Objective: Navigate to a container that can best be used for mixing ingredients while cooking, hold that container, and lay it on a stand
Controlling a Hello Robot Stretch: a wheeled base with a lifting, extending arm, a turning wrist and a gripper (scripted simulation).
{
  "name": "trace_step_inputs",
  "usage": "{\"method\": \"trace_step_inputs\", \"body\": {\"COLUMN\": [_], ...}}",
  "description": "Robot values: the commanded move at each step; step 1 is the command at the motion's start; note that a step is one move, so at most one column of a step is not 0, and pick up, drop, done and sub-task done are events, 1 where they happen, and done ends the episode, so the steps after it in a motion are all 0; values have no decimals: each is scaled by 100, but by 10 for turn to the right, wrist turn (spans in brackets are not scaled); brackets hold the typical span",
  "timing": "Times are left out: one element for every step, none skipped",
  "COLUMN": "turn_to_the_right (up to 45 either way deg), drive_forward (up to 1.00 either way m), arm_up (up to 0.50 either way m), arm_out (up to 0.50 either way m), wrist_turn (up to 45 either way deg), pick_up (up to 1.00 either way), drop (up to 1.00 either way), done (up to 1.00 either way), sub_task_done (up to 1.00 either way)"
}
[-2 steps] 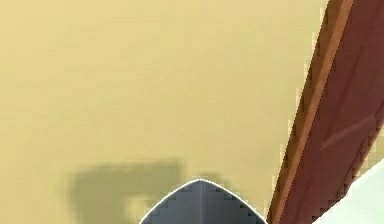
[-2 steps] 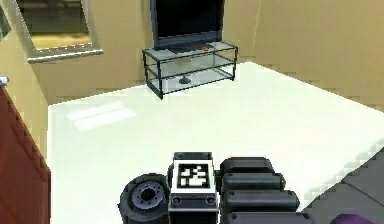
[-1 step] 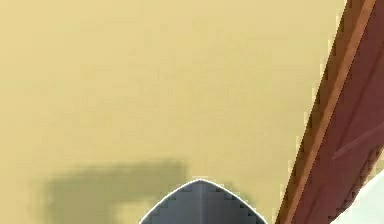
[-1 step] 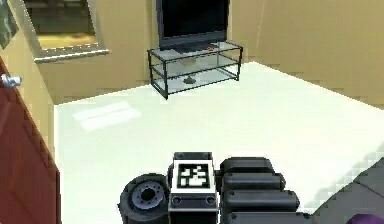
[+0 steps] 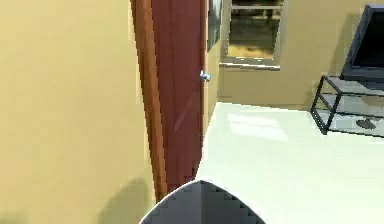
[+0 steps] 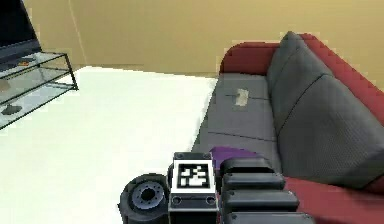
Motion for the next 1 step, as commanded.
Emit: {"method": "trace_step_inputs", "body": {"turn_to_the_right": [450], "drive_forward": [0], "arm_up": [0], "arm_out": [0], "wrist_turn": [0], "pick_up": [0], "drop": [0], "done": [0], "sub_task_done": [0]}}
